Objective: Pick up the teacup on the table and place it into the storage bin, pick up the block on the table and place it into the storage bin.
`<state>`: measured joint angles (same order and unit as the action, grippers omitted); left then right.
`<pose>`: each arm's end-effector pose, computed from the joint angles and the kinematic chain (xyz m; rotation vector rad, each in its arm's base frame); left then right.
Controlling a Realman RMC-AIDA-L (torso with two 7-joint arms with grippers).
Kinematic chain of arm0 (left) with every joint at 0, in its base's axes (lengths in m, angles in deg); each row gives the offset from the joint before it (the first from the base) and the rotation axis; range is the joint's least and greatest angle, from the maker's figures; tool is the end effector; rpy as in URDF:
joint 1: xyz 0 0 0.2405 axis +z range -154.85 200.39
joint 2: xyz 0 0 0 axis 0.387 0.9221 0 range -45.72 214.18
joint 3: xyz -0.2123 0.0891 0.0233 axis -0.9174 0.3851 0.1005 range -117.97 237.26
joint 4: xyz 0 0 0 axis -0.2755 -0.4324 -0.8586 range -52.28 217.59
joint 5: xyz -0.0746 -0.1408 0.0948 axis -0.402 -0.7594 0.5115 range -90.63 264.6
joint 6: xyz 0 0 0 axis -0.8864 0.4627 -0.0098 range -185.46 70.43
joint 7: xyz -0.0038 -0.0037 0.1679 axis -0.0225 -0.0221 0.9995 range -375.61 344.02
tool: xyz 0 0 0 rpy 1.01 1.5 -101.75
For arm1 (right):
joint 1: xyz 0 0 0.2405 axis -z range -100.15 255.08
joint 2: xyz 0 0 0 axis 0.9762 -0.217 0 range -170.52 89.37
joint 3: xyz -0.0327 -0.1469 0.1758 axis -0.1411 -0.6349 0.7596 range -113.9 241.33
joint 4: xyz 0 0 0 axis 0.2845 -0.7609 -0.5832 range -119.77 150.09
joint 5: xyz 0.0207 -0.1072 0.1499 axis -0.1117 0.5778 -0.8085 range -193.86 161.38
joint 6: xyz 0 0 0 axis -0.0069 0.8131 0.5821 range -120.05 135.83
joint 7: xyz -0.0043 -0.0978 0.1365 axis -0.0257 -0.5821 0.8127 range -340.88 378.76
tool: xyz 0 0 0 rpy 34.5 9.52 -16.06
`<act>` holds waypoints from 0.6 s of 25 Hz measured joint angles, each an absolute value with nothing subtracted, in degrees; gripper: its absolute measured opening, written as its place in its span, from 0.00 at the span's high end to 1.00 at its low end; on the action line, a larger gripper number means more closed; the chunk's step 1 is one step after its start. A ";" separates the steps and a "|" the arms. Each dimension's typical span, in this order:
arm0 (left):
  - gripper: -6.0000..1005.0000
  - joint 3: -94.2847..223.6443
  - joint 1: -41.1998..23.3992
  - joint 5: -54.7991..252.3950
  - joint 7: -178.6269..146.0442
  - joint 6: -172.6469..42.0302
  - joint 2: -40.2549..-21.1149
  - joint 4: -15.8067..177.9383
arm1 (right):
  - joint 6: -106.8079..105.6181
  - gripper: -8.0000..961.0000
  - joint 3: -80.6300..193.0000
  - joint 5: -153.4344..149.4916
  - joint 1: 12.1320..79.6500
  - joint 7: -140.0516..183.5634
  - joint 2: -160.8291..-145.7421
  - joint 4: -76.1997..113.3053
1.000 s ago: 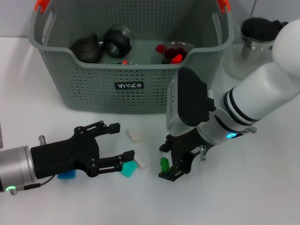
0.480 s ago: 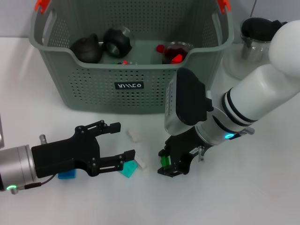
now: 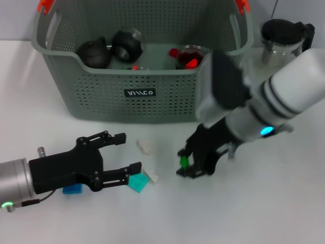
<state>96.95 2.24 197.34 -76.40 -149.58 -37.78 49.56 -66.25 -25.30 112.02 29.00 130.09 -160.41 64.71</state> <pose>-0.2461 0.2575 -0.0265 -2.6291 -0.4989 -0.8177 0.1371 0.3258 -0.0956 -3.0880 0.1435 -0.3688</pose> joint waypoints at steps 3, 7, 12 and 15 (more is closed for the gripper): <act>0.17 95.61 3.11 197.60 -76.40 -149.78 -37.70 49.33 | -72.44 0.54 -19.14 114.60 30.91 132.09 -160.51 72.00; 0.17 94.49 3.86 197.65 -76.09 -149.84 -37.67 49.17 | -81.31 0.54 -10.16 114.11 31.61 136.18 -160.61 82.76; 0.17 94.38 3.92 197.72 -75.99 -149.77 -37.67 49.17 | -89.43 0.53 1.35 105.35 29.31 142.87 -160.20 93.75; 0.17 94.36 3.62 197.73 -75.97 -149.54 -37.66 49.17 | -88.85 0.53 8.34 101.98 26.86 146.20 -159.45 98.36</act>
